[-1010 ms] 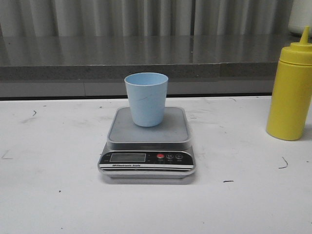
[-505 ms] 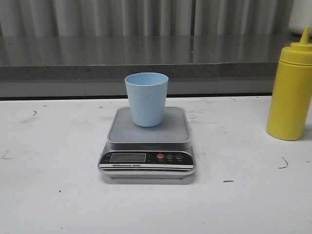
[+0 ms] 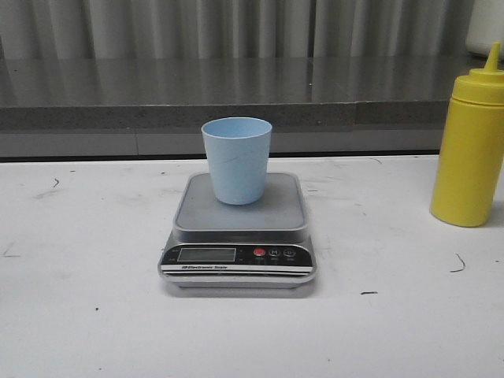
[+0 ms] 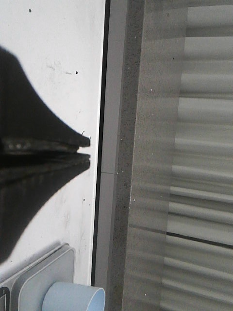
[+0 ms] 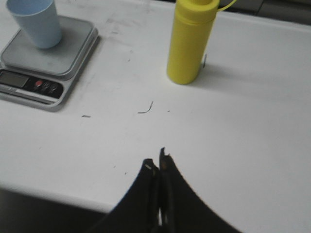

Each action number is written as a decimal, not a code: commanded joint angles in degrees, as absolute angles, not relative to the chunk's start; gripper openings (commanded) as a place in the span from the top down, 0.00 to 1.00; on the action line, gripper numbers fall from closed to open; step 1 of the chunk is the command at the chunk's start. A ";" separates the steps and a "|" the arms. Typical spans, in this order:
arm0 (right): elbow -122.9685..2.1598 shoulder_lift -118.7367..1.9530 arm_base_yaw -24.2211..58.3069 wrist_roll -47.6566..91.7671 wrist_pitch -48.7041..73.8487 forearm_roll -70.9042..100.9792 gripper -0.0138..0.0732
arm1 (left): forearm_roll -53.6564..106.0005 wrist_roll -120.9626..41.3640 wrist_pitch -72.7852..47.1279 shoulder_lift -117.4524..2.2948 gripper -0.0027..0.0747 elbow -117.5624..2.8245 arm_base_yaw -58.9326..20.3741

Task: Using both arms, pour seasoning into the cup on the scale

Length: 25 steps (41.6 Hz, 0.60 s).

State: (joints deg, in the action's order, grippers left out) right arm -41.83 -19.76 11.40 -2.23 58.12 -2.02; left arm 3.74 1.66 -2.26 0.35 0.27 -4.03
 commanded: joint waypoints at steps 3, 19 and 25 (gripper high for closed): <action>-31.92 -14.79 7.59 -1.64 37.54 -4.82 0.92 | 3.80 1.80 2.77 1.18 0.99 1.69 -4.44; -1.75 0.28 1.93 -2.01 0.00 -4.96 0.92 | 3.80 1.80 2.77 1.18 0.99 1.69 -4.44; 1.19 1.59 1.80 -2.89 -3.55 -4.96 0.92 | 3.80 1.80 2.77 1.18 0.99 1.69 -4.44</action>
State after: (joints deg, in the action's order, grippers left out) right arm 1.35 0.48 2.20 -2.46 3.60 -4.13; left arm 3.74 1.66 -2.26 0.35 0.27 -4.03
